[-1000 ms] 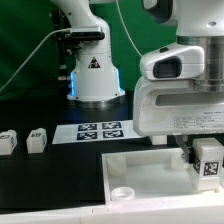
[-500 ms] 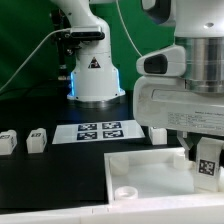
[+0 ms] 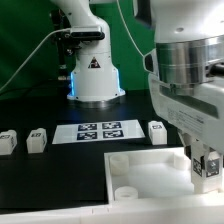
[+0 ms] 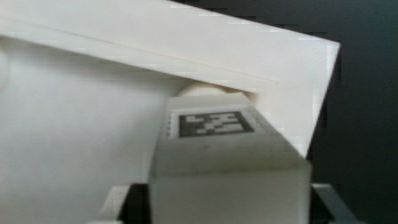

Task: Assemble one leg

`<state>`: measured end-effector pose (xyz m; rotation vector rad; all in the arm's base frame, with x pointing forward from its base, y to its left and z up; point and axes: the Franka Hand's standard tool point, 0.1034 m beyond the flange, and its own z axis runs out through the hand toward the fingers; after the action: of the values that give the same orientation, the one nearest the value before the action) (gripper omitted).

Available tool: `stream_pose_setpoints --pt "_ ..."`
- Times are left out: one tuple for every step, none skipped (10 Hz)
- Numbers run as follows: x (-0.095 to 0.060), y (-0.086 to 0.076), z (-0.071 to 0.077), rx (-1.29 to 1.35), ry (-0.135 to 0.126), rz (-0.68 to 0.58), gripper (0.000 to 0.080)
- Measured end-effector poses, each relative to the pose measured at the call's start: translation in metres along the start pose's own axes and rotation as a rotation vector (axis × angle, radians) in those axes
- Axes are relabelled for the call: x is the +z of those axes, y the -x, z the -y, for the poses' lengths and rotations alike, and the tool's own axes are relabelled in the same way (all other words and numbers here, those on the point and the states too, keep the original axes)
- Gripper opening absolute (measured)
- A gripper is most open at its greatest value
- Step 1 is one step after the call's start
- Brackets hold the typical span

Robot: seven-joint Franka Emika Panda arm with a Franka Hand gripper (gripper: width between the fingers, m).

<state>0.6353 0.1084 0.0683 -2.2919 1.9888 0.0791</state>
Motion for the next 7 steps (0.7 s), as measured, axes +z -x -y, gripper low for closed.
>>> stream_pose_setpoints --pt "0.0002 0.0004 -0.0016 0.146 -0.012 0.026 0.0294" --pt "0.0003 0.0008 -0.0026 0.220 -0.013 0.042 0.0294" --pt "0.0008 0.0015 -0.0028 0.212 -0.012 0.042 0.0294" --pt "0.0014 0.0014 -0.0031 0.202 -0.012 0.042 0.0383" --pt "0.0016 0.0014 -0.0032 0.164 -0.012 0.041 0.0523" --pt "0.0019 0.0018 -0.0033 0.164 -0.012 0.041 0.0609" --pt "0.0021 0.0029 -0.0037 0.049 -0.011 0.041 0.0609"
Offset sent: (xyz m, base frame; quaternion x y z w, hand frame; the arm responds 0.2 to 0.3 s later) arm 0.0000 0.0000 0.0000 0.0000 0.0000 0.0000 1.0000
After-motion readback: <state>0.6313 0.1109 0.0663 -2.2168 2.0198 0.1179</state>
